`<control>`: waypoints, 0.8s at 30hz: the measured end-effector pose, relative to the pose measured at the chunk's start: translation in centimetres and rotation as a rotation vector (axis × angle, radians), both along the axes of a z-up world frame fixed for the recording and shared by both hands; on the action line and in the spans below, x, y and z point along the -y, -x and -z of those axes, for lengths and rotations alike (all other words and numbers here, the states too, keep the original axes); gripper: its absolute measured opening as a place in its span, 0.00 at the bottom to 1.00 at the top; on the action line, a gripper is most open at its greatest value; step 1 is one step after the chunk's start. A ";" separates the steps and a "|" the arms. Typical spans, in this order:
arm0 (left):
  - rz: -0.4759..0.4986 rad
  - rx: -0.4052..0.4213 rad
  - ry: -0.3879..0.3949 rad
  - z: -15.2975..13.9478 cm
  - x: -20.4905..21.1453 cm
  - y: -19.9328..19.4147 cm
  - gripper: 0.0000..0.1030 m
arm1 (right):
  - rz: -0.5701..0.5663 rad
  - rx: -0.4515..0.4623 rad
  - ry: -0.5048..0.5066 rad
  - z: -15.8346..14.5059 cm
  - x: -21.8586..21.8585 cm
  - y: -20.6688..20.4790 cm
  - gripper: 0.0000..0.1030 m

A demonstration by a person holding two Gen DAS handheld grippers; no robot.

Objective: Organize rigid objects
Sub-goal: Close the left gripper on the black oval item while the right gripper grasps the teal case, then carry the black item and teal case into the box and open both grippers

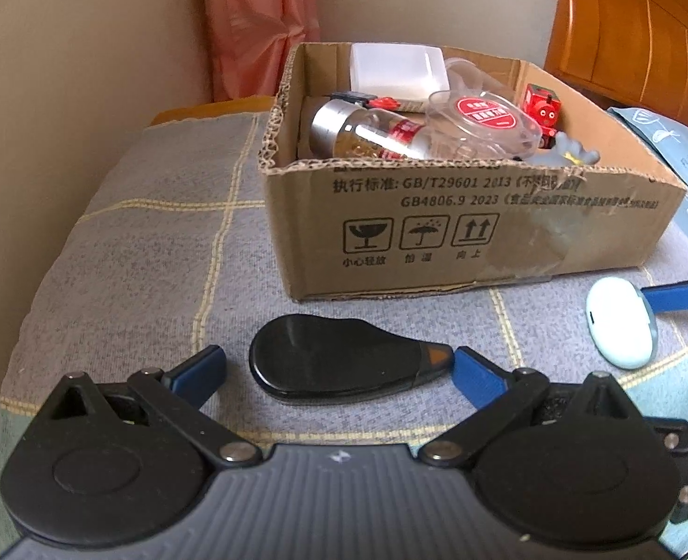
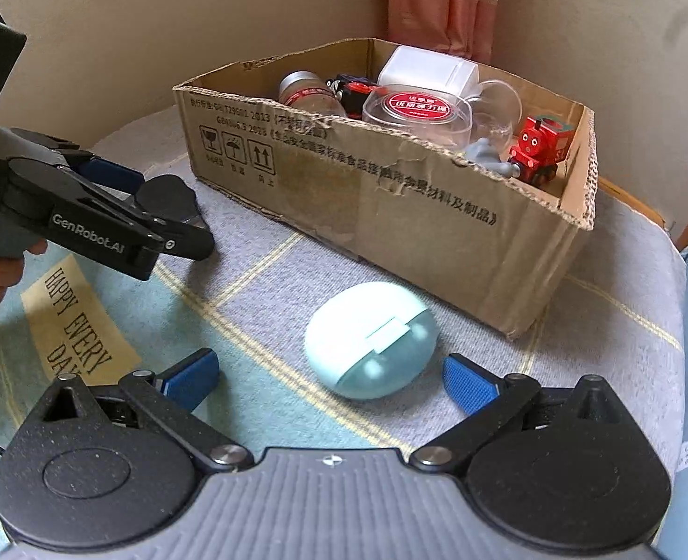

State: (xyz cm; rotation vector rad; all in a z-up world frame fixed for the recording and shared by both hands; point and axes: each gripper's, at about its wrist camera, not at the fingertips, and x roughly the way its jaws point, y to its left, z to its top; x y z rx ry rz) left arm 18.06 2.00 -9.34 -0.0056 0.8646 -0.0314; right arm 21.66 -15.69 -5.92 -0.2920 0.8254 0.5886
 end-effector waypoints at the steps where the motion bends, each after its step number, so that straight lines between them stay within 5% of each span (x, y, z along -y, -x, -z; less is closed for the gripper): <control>1: -0.005 -0.003 0.000 -0.1 0.2 0.0 0.97 | -0.005 0.003 -0.002 0.0 0.2 -0.2 1.00; 8: 0.004 -0.008 -0.005 -0.2 1.1 -0.4 0.94 | -0.053 0.009 0.002 -0.1 0.0 -1.2 0.98; 10: 0.006 -0.002 -0.004 -0.3 1.0 -0.4 0.87 | -0.066 0.012 0.001 -0.3 0.0 -1.1 0.92; 17: 0.027 -0.016 -0.006 -0.4 0.9 -0.5 0.87 | -0.034 0.015 0.000 -1.1 0.4 -1.1 0.63; 24: 0.096 -0.024 -0.034 -1.1 1.2 -0.1 0.87 | -0.009 0.012 0.029 -1.5 0.4 -0.5 0.62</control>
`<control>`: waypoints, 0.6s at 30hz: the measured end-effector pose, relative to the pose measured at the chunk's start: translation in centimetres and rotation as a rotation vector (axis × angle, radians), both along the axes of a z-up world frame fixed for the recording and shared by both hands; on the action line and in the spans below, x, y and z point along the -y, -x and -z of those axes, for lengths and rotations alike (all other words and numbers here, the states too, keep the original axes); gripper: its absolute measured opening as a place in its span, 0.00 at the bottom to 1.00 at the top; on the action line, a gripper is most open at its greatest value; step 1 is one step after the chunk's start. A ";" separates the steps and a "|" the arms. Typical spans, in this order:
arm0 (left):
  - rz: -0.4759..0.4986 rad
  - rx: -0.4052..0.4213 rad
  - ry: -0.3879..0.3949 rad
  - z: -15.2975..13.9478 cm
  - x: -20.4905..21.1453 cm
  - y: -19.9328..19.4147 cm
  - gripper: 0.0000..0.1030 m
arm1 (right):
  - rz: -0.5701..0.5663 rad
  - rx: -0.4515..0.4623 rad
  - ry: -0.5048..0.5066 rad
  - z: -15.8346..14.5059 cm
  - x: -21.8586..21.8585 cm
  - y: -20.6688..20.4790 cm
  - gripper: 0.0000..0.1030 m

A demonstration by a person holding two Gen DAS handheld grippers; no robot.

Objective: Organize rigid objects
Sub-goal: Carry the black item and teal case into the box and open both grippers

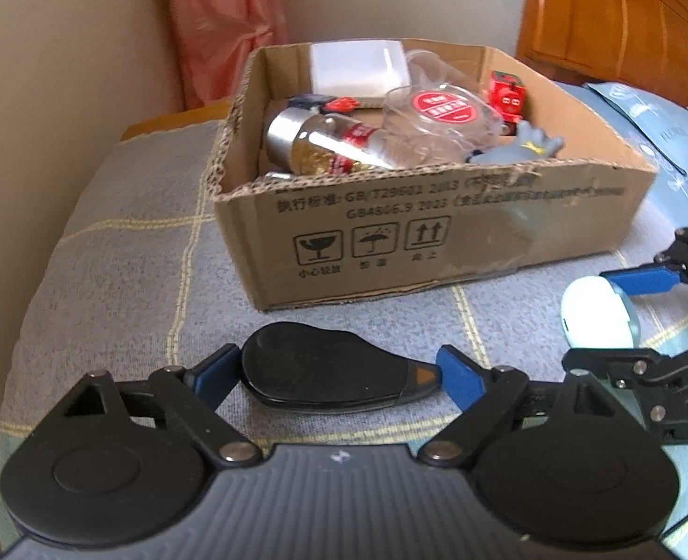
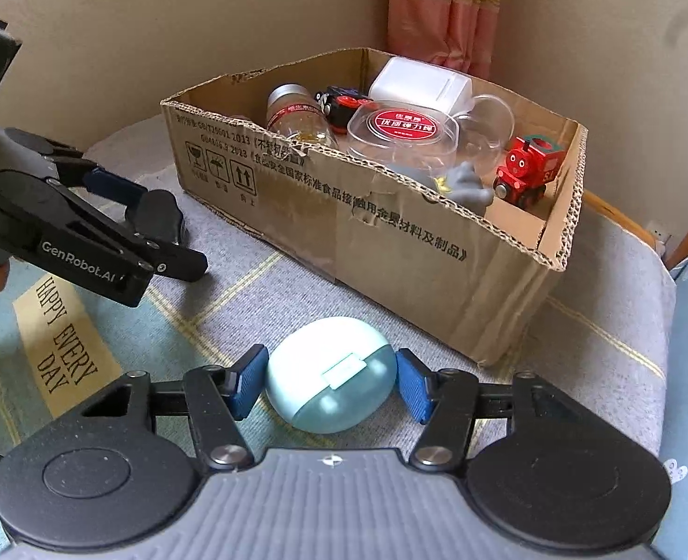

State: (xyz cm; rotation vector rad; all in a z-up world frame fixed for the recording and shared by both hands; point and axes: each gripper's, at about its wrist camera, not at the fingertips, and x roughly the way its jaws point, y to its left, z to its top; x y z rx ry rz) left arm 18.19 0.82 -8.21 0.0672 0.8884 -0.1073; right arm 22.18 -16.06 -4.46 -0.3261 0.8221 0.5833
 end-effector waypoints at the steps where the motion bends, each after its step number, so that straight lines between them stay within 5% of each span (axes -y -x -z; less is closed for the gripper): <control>1: 0.014 0.001 -0.005 -0.2 0.0 0.1 0.87 | 0.000 0.002 0.003 0.0 0.0 0.1 0.62; 18: 0.219 0.048 -0.051 -6.8 0.7 2.5 0.87 | -0.035 0.060 -0.016 -5.9 1.5 2.5 0.62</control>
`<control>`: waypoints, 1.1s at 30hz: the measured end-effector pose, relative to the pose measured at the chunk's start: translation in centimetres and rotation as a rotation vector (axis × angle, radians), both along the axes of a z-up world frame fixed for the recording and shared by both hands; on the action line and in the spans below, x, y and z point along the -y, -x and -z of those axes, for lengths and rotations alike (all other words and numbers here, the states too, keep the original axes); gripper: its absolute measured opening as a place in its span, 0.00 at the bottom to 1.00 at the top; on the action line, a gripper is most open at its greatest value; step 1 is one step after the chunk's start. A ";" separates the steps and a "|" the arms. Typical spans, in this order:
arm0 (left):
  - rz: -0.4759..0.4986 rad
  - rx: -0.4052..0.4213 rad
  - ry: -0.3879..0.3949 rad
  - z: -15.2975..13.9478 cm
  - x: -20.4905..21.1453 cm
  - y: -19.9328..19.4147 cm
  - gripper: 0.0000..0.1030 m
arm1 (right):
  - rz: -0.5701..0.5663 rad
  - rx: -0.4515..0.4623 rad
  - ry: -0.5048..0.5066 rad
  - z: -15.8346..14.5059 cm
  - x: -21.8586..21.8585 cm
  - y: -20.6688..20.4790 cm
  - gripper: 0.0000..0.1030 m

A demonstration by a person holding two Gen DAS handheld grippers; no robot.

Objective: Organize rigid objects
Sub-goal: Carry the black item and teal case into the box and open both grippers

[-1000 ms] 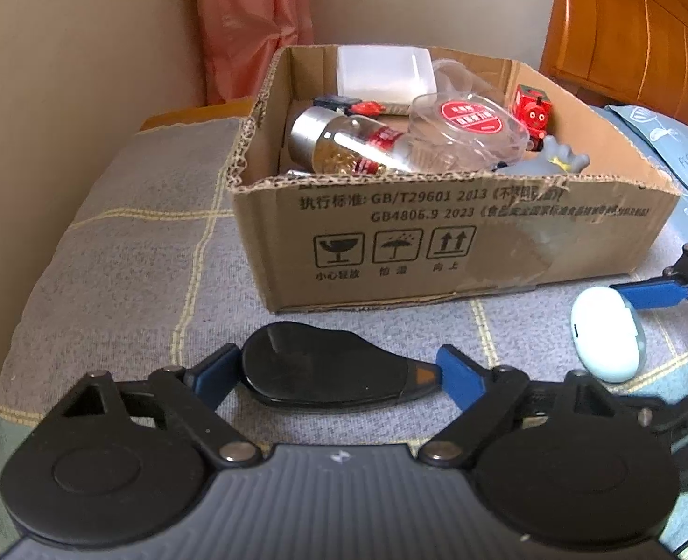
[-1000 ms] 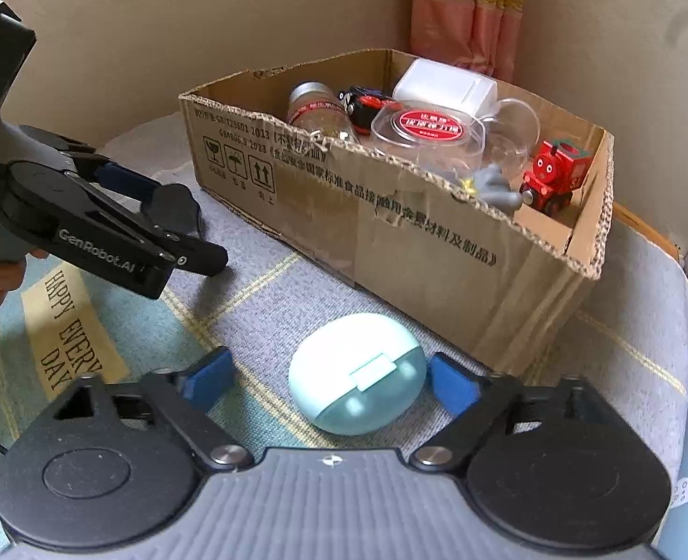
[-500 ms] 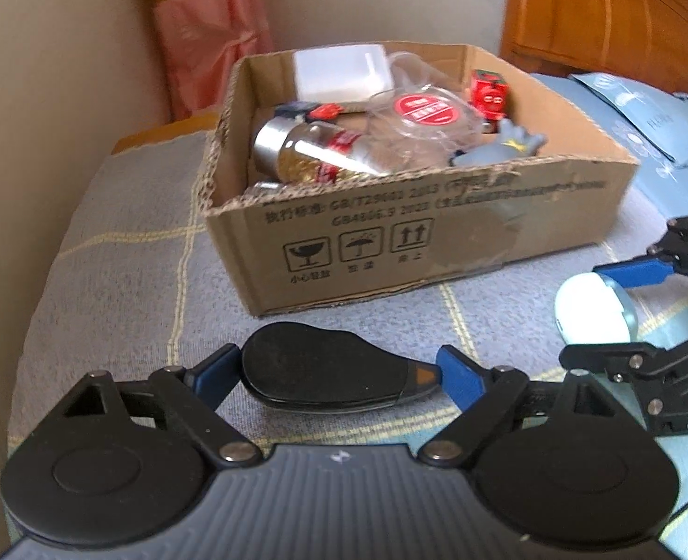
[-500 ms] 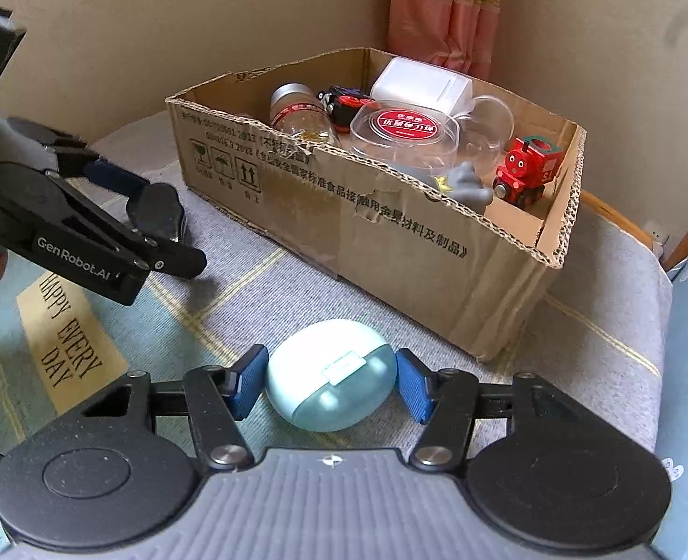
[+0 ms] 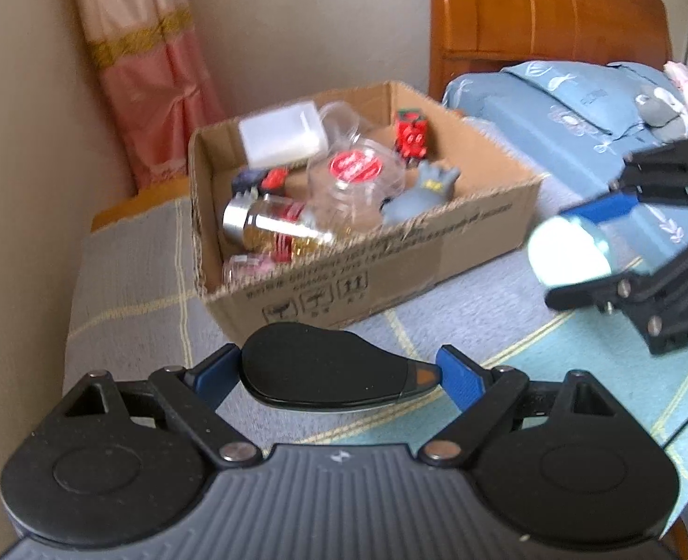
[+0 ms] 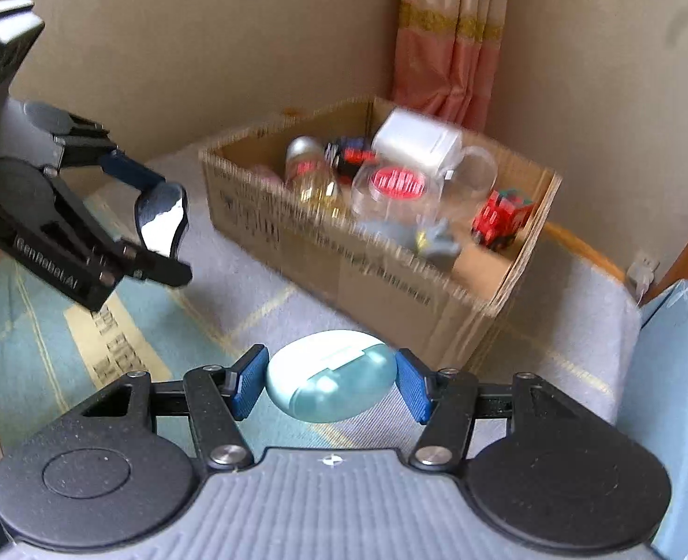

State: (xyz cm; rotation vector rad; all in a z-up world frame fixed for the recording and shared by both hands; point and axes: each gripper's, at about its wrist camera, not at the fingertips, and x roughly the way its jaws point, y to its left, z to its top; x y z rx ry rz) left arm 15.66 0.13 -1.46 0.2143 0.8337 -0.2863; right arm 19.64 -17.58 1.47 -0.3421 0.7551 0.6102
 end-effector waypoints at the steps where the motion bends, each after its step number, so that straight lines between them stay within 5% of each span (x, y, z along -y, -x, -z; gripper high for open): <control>1: 0.004 0.005 0.005 -0.5 0.0 0.0 0.87 | -0.001 0.017 -0.006 -0.7 0.1 0.0 0.62; 10: 0.022 0.073 0.024 -3.3 0.3 -0.7 0.87 | 0.047 0.124 -0.007 -4.8 0.3 -3.5 0.62; 19: 0.034 0.085 0.009 -4.1 0.8 -3.1 0.87 | 0.119 0.093 0.055 -2.7 0.1 -7.2 0.63; 27: 0.067 0.101 0.010 -5.0 2.8 -6.6 0.87 | 0.149 0.128 0.027 -2.9 0.8 -6.0 0.91; 33: 0.103 0.089 0.019 -5.5 5.6 -9.9 0.87 | 0.169 0.117 -0.013 -3.2 1.5 -5.0 0.96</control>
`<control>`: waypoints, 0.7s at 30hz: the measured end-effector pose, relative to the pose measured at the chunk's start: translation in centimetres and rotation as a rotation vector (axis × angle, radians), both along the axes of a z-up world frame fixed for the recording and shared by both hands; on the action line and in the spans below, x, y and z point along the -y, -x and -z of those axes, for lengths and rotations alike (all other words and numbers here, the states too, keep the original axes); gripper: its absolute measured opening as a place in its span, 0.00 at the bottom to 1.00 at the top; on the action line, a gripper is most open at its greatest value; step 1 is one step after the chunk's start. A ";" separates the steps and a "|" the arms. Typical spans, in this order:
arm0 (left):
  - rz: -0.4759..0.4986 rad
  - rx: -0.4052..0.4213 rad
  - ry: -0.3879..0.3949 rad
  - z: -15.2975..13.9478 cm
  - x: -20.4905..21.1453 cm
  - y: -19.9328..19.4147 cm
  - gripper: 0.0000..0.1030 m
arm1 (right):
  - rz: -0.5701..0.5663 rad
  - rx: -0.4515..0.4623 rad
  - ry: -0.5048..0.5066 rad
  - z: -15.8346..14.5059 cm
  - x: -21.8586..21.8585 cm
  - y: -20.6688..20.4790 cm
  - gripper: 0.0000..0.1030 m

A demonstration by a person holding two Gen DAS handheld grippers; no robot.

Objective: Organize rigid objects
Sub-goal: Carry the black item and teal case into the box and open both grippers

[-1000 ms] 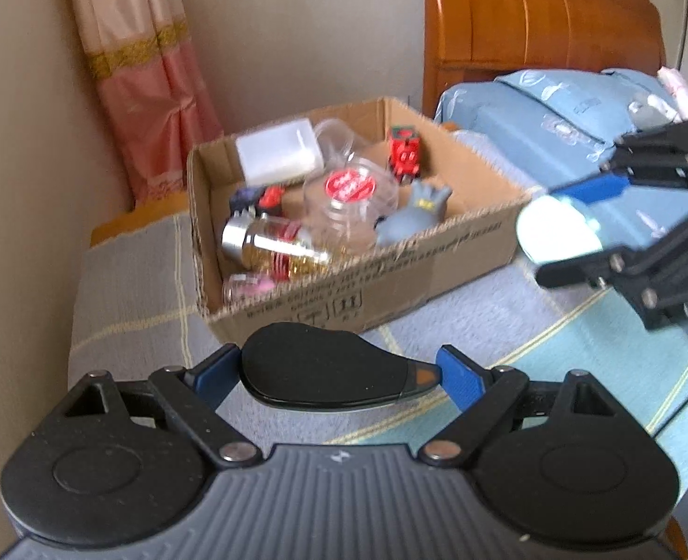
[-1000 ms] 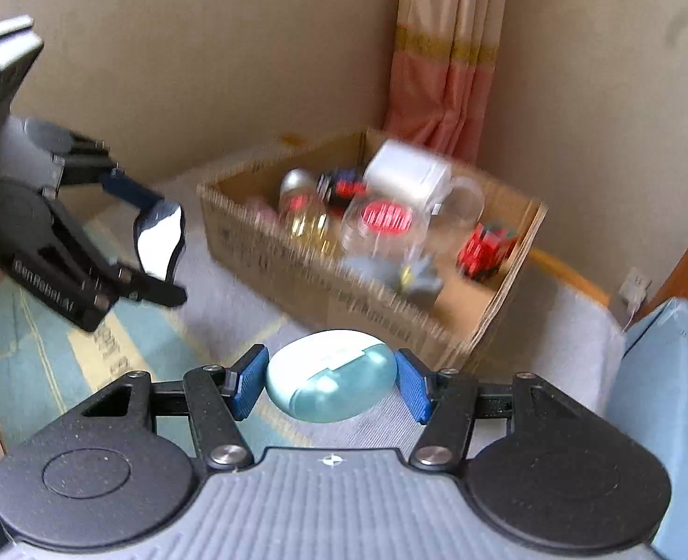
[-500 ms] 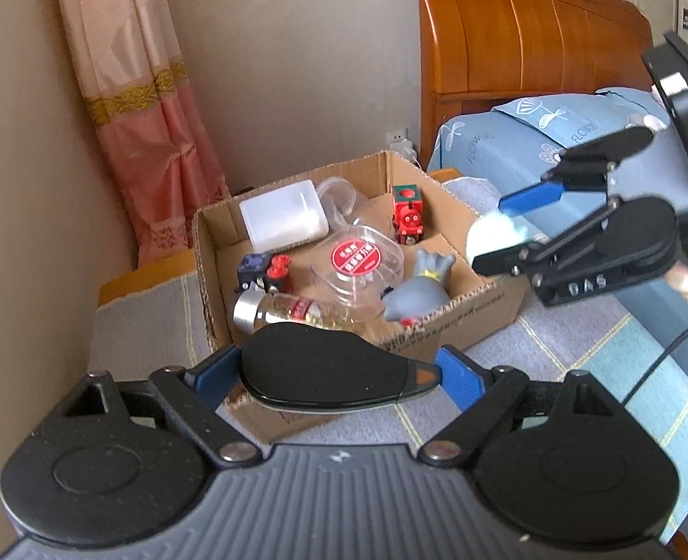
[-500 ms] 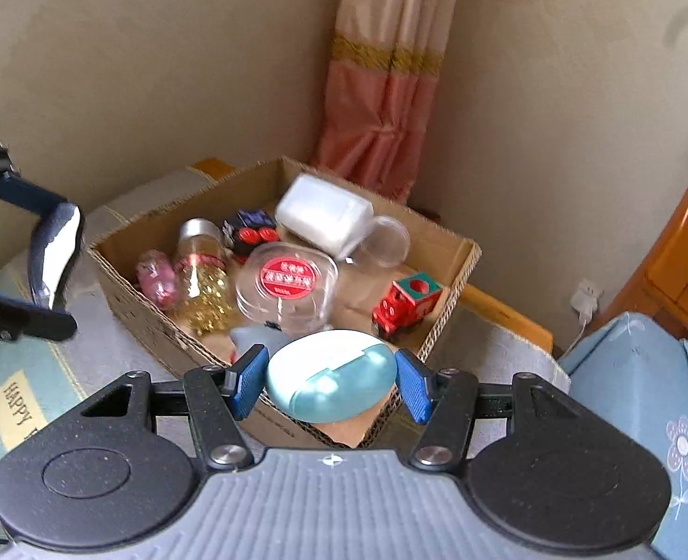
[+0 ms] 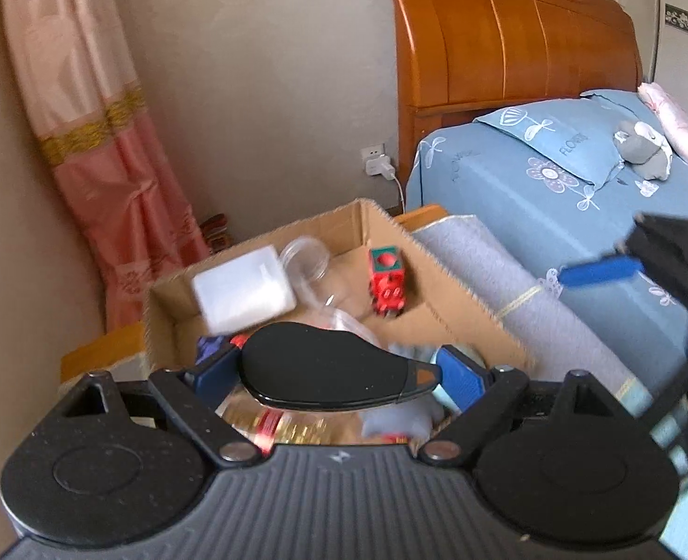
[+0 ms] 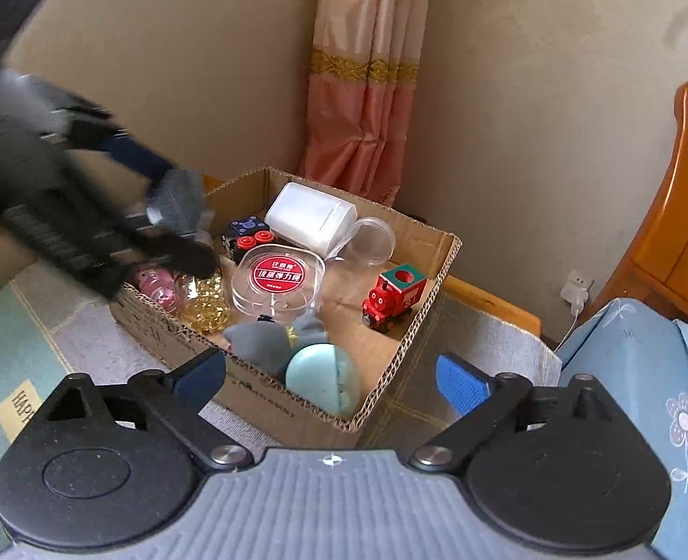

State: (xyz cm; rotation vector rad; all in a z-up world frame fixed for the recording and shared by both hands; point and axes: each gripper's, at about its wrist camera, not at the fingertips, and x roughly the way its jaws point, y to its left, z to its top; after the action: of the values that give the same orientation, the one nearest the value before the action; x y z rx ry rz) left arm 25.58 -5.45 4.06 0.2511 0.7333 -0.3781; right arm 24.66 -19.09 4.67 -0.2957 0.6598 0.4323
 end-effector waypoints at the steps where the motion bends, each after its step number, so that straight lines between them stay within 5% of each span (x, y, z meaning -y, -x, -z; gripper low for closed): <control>1: 0.010 -0.001 -0.003 0.0 0.5 -0.4 0.87 | 0.002 0.001 0.000 0.0 0.0 0.2 0.96; 12: 0.066 -0.048 -0.031 1.9 6.2 -4.0 0.87 | 0.005 0.029 0.004 -1.1 0.5 2.5 0.97; 21: 0.049 -0.050 -0.071 2.1 6.7 -3.3 0.93 | 0.023 0.021 0.003 -1.3 1.2 3.3 0.97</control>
State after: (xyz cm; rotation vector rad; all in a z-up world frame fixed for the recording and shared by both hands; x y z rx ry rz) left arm 28.86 -12.16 2.00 0.3276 0.7912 -0.4063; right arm 21.32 -20.28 5.99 -0.2946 0.6428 0.4054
